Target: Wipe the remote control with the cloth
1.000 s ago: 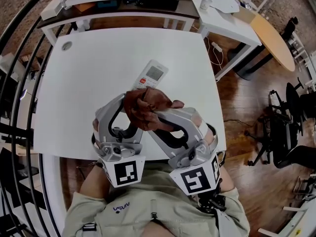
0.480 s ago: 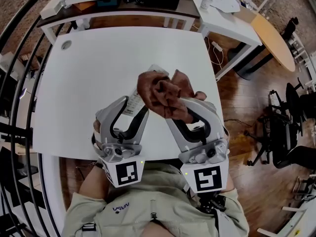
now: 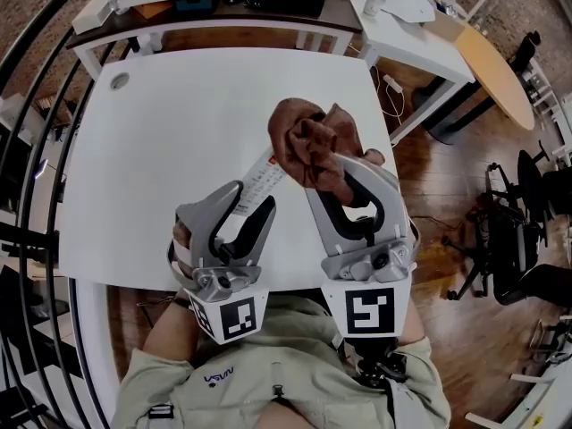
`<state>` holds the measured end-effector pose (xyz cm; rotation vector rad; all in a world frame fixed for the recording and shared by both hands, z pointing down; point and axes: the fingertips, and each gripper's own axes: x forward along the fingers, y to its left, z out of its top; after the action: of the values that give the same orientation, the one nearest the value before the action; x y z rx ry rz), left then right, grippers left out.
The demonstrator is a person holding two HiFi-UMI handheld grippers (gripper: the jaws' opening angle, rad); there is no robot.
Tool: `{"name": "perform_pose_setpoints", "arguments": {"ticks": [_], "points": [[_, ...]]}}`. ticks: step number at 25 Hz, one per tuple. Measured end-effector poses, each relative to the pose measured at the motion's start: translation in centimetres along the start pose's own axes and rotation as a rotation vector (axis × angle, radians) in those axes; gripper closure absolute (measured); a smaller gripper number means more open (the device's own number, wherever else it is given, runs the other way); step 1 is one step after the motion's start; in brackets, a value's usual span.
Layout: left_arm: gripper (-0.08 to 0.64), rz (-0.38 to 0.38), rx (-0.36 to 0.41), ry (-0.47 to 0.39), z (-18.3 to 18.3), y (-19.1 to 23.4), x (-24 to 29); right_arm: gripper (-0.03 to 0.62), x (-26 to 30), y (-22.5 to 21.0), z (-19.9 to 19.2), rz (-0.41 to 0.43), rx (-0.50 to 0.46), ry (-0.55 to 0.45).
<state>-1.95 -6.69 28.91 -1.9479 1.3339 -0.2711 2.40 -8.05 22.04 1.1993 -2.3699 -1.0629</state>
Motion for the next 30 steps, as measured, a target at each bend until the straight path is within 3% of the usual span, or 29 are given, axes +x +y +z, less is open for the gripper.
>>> {"name": "perform_pose_setpoints", "arguments": {"ticks": [15,19,25,30], "points": [[0.316,0.013,-0.042,-0.007,0.0,1.0,0.5,0.491,-1.0,7.7,1.9,0.331,0.041,-0.085],[0.316,0.002,-0.073,-0.001,-0.2,1.3,0.5,0.490,-1.1,8.4,2.0,0.376,0.069,-0.101],[0.317,-0.013,-0.119,-0.004,-0.4,1.6,0.7,0.489,-1.0,7.7,2.1,0.346,0.119,-0.124],[0.317,-0.029,-0.174,-0.011,-0.4,1.6,0.7,0.489,-1.0,3.3,1.5,0.136,0.186,-0.161]]}}
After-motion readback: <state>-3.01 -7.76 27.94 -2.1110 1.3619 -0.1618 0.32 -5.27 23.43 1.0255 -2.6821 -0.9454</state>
